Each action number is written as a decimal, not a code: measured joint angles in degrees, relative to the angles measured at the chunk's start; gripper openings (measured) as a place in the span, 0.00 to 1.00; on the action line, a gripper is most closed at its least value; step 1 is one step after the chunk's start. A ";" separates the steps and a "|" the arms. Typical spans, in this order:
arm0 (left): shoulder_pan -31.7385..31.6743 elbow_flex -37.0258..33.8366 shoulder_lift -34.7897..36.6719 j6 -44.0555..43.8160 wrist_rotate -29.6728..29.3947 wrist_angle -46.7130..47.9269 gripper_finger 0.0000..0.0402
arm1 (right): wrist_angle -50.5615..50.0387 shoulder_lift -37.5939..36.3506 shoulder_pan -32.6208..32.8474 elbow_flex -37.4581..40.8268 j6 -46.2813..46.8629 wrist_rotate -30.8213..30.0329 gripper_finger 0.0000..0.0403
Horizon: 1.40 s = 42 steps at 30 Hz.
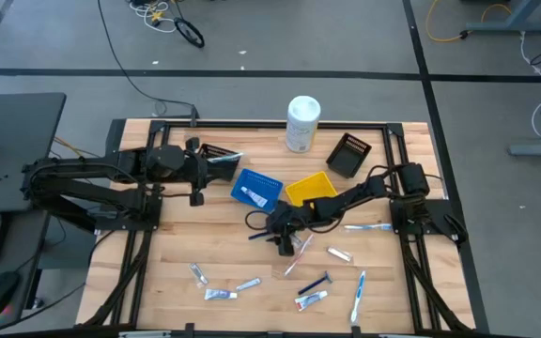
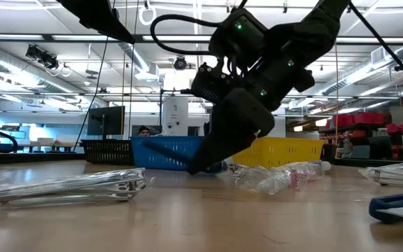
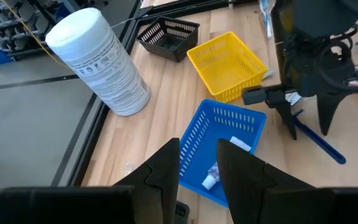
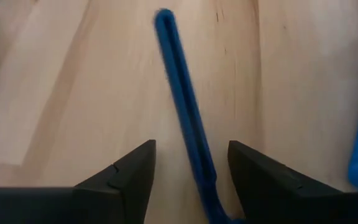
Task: Pick & Place Travel size toiletries
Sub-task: Put the blue razor into the yellow bin
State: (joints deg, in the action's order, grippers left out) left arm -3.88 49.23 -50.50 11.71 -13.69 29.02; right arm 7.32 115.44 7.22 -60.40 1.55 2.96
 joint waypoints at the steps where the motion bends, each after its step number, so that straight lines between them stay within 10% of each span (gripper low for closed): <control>1: 0.00 0.00 0.00 -0.56 0.07 0.02 0.28 | -0.50 -0.02 0.00 -0.03 -0.29 -0.02 0.50; 26: -0.02 0.00 0.00 0.69 -0.07 0.04 0.28 | -3.92 -6.99 0.00 0.39 1.15 -2.88 0.07; 42: -0.02 0.00 0.00 0.69 -0.17 0.06 0.28 | -42.73 -27.35 -4.09 0.36 -2.89 -20.43 0.08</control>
State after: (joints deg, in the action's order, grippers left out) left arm -3.90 49.23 -50.50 12.40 -13.87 29.08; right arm -35.41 88.09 3.14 -60.04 -1.34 -17.47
